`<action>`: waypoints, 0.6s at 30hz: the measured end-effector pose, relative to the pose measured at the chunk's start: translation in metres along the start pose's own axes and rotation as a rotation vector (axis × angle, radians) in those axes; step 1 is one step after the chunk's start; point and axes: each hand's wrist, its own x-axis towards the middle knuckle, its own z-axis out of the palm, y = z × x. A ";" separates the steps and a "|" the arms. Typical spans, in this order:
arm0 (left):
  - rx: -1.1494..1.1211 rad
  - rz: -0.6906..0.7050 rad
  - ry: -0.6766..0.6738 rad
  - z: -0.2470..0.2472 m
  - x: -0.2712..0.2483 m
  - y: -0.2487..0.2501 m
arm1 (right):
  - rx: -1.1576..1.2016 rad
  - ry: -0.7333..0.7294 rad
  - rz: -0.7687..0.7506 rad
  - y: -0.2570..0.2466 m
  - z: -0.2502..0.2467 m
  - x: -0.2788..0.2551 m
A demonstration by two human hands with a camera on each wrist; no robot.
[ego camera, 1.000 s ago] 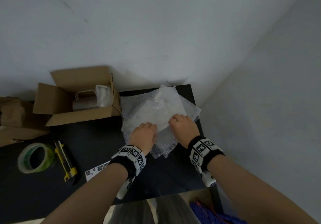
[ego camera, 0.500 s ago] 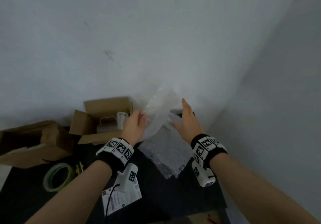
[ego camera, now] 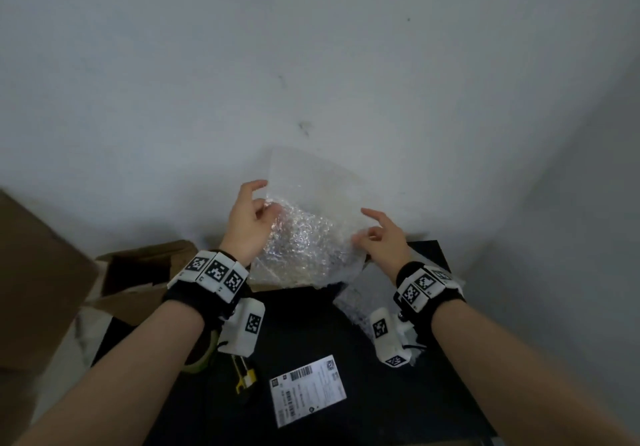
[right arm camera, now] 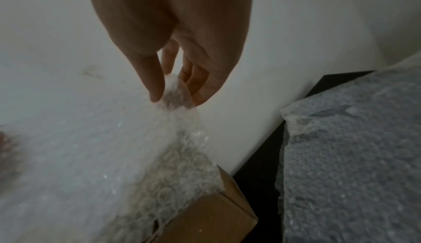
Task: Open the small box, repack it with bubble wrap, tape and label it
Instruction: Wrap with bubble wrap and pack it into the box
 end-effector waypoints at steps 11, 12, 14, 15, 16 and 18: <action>0.313 0.019 -0.078 -0.064 0.005 -0.035 | -0.390 0.059 -0.257 -0.041 0.042 0.010; 0.346 -0.006 -0.085 -0.067 0.005 -0.038 | -0.403 0.063 -0.276 -0.047 0.046 0.010; 0.431 -0.052 -0.133 -0.070 0.002 -0.040 | -0.425 0.050 -0.303 -0.059 0.055 0.009; 0.481 -0.046 -0.174 -0.071 0.000 -0.038 | -0.437 0.035 -0.317 -0.065 0.059 0.008; 0.514 -0.019 -0.211 -0.070 -0.001 -0.036 | -0.458 0.017 -0.329 -0.070 0.064 0.006; 0.487 0.065 -0.255 -0.065 0.000 -0.034 | -0.493 -0.020 -0.344 -0.082 0.073 0.001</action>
